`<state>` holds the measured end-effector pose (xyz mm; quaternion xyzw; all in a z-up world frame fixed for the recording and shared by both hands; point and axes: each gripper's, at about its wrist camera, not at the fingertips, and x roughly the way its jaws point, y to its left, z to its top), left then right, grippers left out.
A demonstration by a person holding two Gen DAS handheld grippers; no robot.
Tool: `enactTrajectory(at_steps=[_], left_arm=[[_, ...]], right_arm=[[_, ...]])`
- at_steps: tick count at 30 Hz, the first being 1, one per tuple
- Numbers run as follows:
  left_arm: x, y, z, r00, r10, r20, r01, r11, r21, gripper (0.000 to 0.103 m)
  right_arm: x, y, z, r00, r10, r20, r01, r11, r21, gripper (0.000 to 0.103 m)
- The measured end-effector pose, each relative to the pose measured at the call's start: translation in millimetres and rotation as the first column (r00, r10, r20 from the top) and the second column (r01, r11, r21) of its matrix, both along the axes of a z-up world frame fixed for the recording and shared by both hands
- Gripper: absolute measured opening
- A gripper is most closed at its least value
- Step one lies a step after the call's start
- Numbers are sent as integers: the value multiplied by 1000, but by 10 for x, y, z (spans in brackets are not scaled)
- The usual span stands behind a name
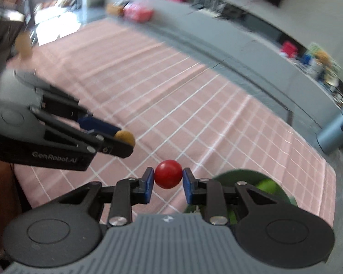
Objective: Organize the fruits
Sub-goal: 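Carry kiwi and tomato over the colander and open both tools to release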
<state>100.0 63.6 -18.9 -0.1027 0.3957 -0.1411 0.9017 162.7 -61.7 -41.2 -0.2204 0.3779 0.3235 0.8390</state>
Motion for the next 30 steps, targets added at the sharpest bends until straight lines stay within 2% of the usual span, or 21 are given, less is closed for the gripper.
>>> enactTrajectory(at_steps=[3,8,16,19,23,30], left_arm=[[11,-106,82,1000,-14,14,15,1000,-27,27],[42,-295,179,998,-49,39,51,998,-36,27],[190,-707,135,991,-125,36,126,992,-18,27],[280,-881,111,986,-164,33,164,986,7,27],[413,-1108,22,977,-214,13,213,975,59,27],[563,-1349,-179,954,-300,-24,299,937,179,27]], right_arm=[[-145,-240,107,996,-90,19,88,993,74,23],[-314,-617,125,974,-221,38,215,969,123,23],[-371,-1203,-31,910,-415,-11,408,890,204,23],[-307,-1326,-138,894,-447,-35,444,870,215,23],[-225,-1389,-228,888,-457,-57,457,859,231,23],[-32,-1348,-366,914,-401,-61,404,886,226,23]])
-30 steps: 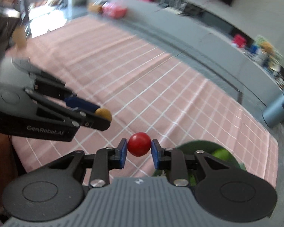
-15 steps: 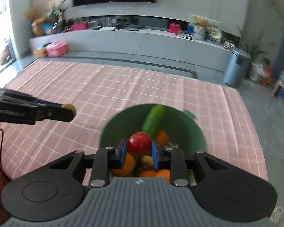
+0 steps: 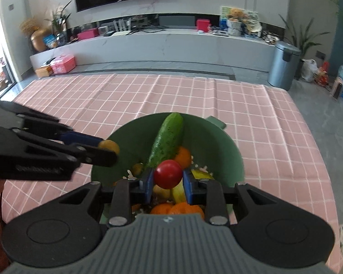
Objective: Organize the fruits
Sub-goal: 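Carry kiwi and tomato over the colander and open both tools to release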
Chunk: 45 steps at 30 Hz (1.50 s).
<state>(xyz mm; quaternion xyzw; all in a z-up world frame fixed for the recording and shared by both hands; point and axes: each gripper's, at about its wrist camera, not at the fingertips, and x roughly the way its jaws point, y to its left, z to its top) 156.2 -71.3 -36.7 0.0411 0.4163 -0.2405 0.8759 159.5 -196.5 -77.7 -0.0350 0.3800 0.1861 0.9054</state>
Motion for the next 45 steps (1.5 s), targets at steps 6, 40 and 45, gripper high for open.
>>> enactTrajectory(at_steps=[6,40,45], left_arm=[[77,-108,-117,997,-74,16,72,992,102,27],[235,-104,-253,997,-64,-35,67,992,102,37],[201,-51,-58,1000,-23,9,22,996,82,46]], right_arm=[[254,119,-162,995,103,-15,-104,992,-65,23],[407,222,-354,978,200,-65,-207,969,-138,33],[343,206,-193,982,187,-29,-189,970,-153,43]])
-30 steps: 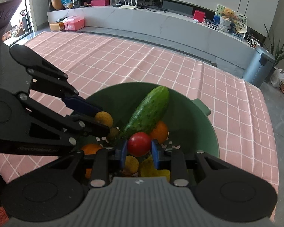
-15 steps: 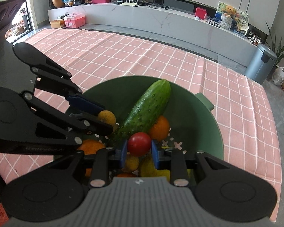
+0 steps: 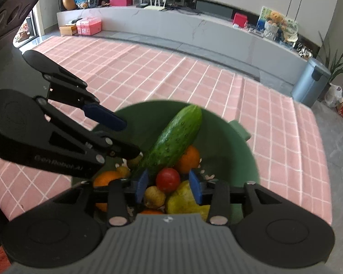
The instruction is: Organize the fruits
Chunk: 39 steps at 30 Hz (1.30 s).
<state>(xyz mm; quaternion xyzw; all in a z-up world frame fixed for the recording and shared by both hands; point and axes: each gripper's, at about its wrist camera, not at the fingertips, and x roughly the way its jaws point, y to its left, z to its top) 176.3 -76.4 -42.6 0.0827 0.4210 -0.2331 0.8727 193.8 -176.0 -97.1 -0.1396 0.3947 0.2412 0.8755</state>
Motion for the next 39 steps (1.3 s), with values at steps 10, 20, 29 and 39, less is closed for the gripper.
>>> enactTrajectory(at_steps=[10,20,29,39], left_arm=[[-436,136,734,971,124,206,-120,992,-29,57],[-1157,302,1113,898,281,337,-249,959,-135,86],[-1666,236,921,835,324,445,-316,944,-95,88],[-1810,289,575,849,359,386,-364,929,-64,88]], right_arm=[[-337,-70,648,978,-153,143,147,988,49,79],[-1203,-265,998,900,-358,248,280,912,300,95],[-1937,-100,815,849,-431,306,331,885,329,98],[-2112,-69,392,823,-514,243,430,842,325,98]])
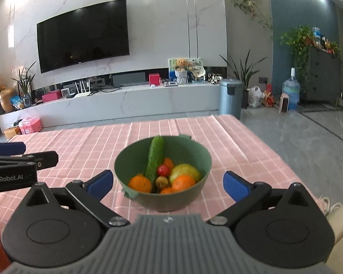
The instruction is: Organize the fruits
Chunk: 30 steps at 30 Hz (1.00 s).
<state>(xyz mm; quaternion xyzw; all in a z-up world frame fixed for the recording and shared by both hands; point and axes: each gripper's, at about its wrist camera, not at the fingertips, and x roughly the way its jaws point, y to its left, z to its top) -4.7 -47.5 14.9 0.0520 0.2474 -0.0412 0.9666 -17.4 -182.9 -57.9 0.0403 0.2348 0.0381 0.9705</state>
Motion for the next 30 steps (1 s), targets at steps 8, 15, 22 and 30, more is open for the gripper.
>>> enactTrajectory(at_steps=[8,15,22,30], left_arm=[[-5,71,-286,996,28,-87,-28,1000,-1,88],[38,49,-494,988,28,-153,-24,999,28,88],[78,41,-537,982,35,-184,-29,999,35,88],[96,31,-533,980,34,-196,-27,999,38,88]], right_arm=[[53,85,-118,1000,4,-19,-5,999,-32,98],[133,101,-237,998,16,-63,-18,999,-34,98],[221,8,-304,996,-5,-93,6,1000,18,98],[250,33,-323,995,0,-100,1,1000,13,98]])
